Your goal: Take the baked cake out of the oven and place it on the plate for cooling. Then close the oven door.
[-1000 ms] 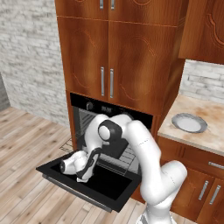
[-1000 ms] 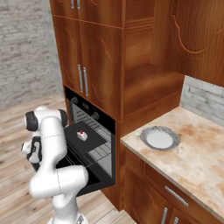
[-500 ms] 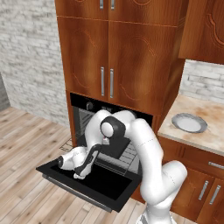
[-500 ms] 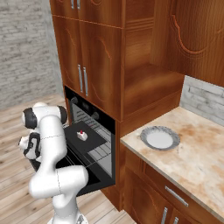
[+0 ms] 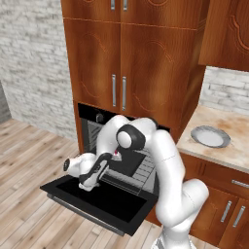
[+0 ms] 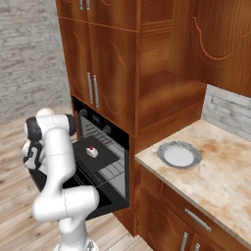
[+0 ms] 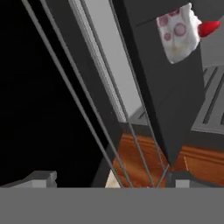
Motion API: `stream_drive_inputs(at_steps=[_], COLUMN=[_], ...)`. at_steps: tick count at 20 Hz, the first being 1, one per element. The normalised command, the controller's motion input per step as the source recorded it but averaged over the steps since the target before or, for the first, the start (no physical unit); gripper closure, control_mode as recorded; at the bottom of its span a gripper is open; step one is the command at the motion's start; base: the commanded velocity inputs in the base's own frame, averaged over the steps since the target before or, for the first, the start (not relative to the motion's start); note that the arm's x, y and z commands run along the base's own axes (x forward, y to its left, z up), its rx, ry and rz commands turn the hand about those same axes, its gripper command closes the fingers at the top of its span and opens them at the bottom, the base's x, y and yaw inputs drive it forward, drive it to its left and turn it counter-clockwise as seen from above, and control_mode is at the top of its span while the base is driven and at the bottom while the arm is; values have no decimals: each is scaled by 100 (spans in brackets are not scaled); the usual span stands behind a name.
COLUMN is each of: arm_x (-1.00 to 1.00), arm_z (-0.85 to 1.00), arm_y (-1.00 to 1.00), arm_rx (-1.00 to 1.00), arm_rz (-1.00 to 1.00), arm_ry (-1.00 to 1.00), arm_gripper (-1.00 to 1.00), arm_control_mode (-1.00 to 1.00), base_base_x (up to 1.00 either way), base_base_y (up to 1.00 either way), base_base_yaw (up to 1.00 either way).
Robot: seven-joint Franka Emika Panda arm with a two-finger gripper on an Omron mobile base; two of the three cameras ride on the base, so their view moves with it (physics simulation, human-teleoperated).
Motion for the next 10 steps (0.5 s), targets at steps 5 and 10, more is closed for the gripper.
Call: stream_drive_inputs(at_steps=[5,10], arm_x=[0,0], arm_z=[38,29], arm_y=[-3,-10], arm_rx=[8,2], arm_rz=[-22,-15], arm_ry=[-6,-13], arm_gripper=[-100,-100], arm_control_mode=[-100,-100], base_base_x=[0,0], base_base_y=[0,0], base_base_yaw=[0,0])
